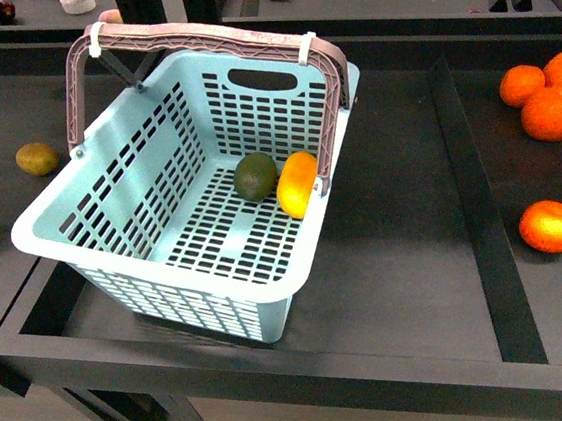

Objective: Pick mango and avocado into basket

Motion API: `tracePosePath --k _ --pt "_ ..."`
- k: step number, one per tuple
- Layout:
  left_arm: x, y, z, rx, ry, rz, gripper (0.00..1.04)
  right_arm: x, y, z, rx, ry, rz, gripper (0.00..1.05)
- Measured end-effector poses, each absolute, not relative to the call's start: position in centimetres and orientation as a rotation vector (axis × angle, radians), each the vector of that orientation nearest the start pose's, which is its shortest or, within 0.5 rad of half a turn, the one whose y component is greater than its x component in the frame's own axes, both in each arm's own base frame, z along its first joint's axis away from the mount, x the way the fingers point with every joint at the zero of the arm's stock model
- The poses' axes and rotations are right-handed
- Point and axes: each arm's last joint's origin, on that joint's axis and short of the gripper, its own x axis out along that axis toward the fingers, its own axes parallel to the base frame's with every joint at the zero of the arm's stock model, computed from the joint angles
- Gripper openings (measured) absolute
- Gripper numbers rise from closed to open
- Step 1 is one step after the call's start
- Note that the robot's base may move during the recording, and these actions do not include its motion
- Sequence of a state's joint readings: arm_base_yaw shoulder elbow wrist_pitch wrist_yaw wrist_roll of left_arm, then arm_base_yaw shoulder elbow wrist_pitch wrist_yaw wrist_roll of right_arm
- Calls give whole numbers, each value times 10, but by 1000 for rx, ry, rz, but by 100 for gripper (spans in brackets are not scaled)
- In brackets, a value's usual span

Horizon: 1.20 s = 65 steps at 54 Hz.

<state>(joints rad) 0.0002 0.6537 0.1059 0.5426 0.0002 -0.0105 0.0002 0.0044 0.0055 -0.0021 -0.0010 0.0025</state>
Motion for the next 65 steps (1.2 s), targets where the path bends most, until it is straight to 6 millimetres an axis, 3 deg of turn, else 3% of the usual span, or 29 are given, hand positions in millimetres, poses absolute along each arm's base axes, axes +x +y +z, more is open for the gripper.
tracePosePath --k 22,65 --pt "126 0 171 -8 -9 0 3 98 0 165 2 1 2 97" --pt "97 0 169 -7 -15 0 3 98 0 165 2 1 2 97"
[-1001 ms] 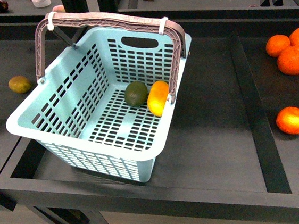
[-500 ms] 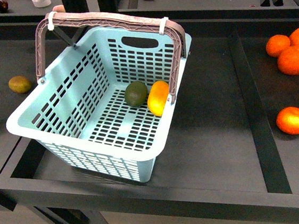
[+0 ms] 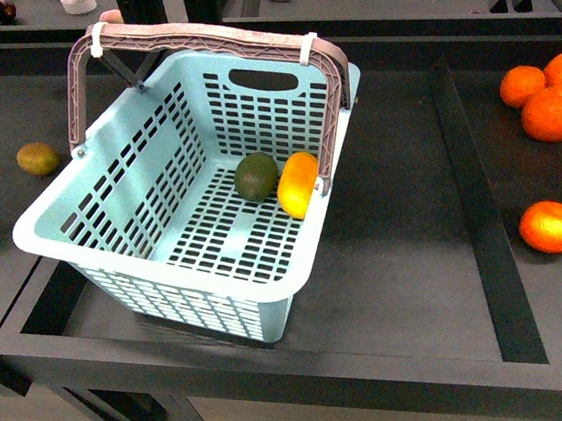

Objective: Pick mango and avocado into basket

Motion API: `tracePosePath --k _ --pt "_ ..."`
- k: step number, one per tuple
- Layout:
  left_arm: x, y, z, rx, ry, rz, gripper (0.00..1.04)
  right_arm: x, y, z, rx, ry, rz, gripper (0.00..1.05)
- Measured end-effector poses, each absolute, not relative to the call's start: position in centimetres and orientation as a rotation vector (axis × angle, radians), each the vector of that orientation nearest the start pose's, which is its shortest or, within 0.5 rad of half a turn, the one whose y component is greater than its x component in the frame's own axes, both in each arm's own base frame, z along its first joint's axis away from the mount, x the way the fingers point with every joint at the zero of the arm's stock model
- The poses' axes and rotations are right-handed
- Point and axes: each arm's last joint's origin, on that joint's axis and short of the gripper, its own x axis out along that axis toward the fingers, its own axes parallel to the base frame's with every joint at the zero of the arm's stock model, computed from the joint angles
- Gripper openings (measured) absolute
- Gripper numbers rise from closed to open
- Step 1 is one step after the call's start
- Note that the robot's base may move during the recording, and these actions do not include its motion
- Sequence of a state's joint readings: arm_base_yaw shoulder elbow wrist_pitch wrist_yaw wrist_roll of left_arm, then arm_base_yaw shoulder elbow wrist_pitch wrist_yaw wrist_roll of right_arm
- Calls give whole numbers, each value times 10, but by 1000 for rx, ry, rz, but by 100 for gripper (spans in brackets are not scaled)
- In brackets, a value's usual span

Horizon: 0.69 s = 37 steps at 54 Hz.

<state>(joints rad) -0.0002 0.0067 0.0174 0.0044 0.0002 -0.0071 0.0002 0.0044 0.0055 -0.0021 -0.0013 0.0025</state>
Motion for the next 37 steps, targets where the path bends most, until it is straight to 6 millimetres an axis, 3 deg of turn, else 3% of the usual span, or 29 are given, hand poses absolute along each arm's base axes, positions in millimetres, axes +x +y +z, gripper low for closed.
tracePosePath --k 30,37 --pt "97 0 169 -7 -15 0 4 98 0 165 2 1 2 97" --pt "97 0 169 -7 -15 0 30 98 0 165 2 1 1 97"
